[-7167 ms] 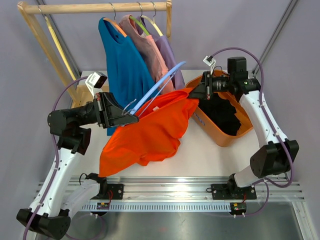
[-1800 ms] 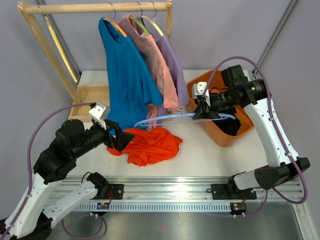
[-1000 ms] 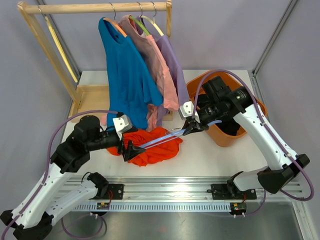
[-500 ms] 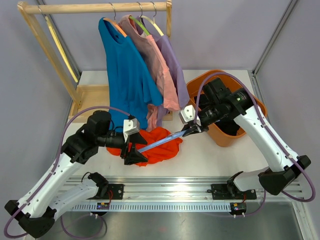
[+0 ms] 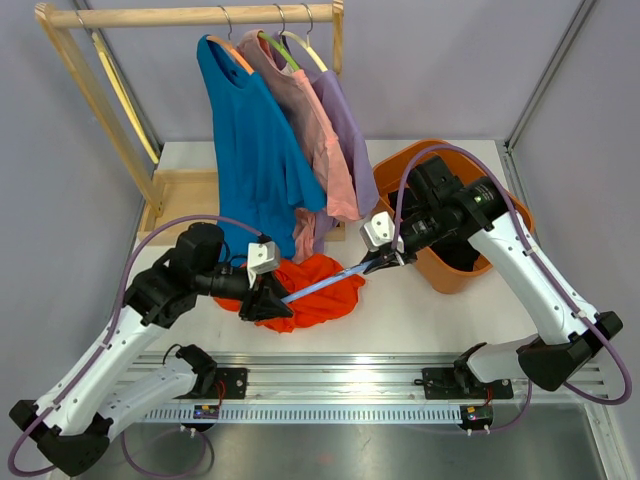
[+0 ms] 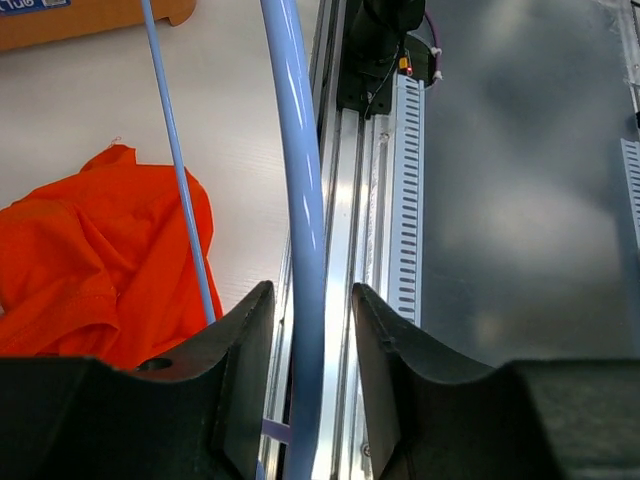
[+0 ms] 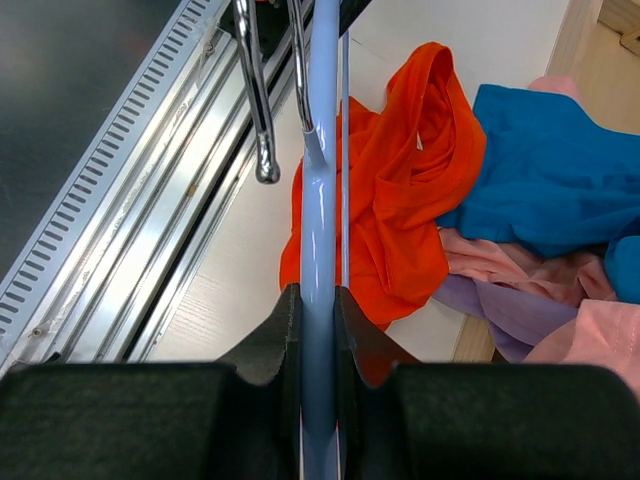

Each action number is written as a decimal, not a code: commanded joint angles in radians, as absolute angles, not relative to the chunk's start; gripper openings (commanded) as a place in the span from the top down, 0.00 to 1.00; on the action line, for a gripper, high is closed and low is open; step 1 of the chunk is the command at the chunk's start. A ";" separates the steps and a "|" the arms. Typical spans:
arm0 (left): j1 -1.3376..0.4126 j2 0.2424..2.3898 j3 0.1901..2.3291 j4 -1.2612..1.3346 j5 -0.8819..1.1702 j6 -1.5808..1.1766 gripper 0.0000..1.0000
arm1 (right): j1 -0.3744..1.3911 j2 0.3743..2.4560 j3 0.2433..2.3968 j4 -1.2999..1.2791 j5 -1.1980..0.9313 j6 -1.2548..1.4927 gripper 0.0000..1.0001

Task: Remove the t-shirt from the hanger
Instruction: Pass the hanger from the right arm to the left

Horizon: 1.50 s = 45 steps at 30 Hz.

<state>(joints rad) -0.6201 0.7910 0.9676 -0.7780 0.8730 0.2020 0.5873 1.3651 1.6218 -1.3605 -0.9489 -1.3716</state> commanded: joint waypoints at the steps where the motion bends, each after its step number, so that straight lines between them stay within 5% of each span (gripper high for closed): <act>1: -0.617 0.799 0.974 -0.764 0.911 0.222 0.63 | 0.598 1.338 1.635 -1.543 -1.005 -1.416 1.00; 8: -0.617 0.813 0.983 -0.787 0.972 0.213 1.00 | 0.603 1.322 1.609 -1.503 -1.006 -1.413 1.00; 20: -0.617 0.804 0.996 -0.689 1.175 -0.079 1.00 | 0.604 1.281 1.522 -1.293 -0.983 -1.256 0.86; 30: -0.617 0.787 1.025 -0.768 1.126 -0.170 1.00 | 0.604 1.267 1.546 -1.164 -1.000 -1.043 0.46; 35: -0.617 0.761 1.038 -0.784 1.092 -0.181 1.00 | 0.601 1.255 1.592 -1.100 -0.938 -0.956 0.19; 45: -0.617 0.752 1.229 -0.989 0.907 -0.095 1.00 | 0.350 1.232 1.707 -1.019 -0.876 -0.859 0.17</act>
<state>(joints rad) -0.6174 0.7753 1.1427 -0.9634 0.9691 -0.1322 0.4297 1.2392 1.6535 -1.1023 -0.8993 -0.9398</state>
